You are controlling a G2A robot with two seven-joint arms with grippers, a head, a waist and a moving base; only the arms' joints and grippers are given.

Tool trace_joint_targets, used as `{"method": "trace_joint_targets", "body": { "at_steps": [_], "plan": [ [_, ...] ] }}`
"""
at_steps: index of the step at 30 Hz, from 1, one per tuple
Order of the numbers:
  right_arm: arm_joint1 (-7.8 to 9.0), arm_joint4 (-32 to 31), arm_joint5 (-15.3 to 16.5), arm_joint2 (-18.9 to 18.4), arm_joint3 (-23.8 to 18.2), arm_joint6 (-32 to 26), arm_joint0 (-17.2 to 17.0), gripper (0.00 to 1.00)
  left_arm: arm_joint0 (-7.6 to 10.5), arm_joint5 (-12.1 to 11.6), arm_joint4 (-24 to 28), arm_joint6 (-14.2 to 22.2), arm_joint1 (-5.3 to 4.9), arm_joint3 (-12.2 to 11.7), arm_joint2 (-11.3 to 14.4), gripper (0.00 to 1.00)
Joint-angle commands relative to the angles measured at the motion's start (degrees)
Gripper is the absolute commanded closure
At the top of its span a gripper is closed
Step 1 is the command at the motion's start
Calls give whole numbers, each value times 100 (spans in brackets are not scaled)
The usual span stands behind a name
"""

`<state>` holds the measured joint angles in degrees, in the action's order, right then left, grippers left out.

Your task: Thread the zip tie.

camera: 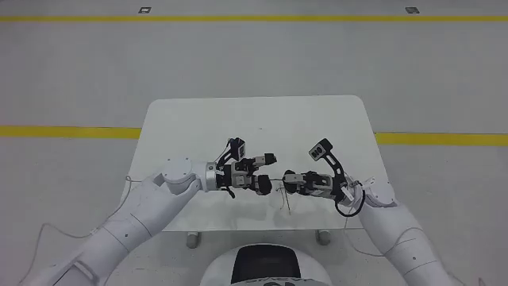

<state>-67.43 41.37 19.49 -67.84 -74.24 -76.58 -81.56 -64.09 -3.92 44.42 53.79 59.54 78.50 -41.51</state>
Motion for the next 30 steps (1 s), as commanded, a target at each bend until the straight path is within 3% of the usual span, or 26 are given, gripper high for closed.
{"method": "trace_joint_targets", "body": {
  "at_steps": [1,8,25,30],
  "plan": [
    [0,-3,-1,-2,-2,0,-1,100,-2,0,-1,-4,0,-1,-1,0],
    [18,-120,-33,-22,-116,176,-73,100,-48,10,-42,-165,2,77,-18,0],
    [121,-566,-230,-14,-36,49,-93,100,-210,24,-87,-170,-31,271,-214,0],
    [141,-746,-349,56,23,41,-40,100,-240,69,-133,-132,-38,320,-237,13]
  ]
}}
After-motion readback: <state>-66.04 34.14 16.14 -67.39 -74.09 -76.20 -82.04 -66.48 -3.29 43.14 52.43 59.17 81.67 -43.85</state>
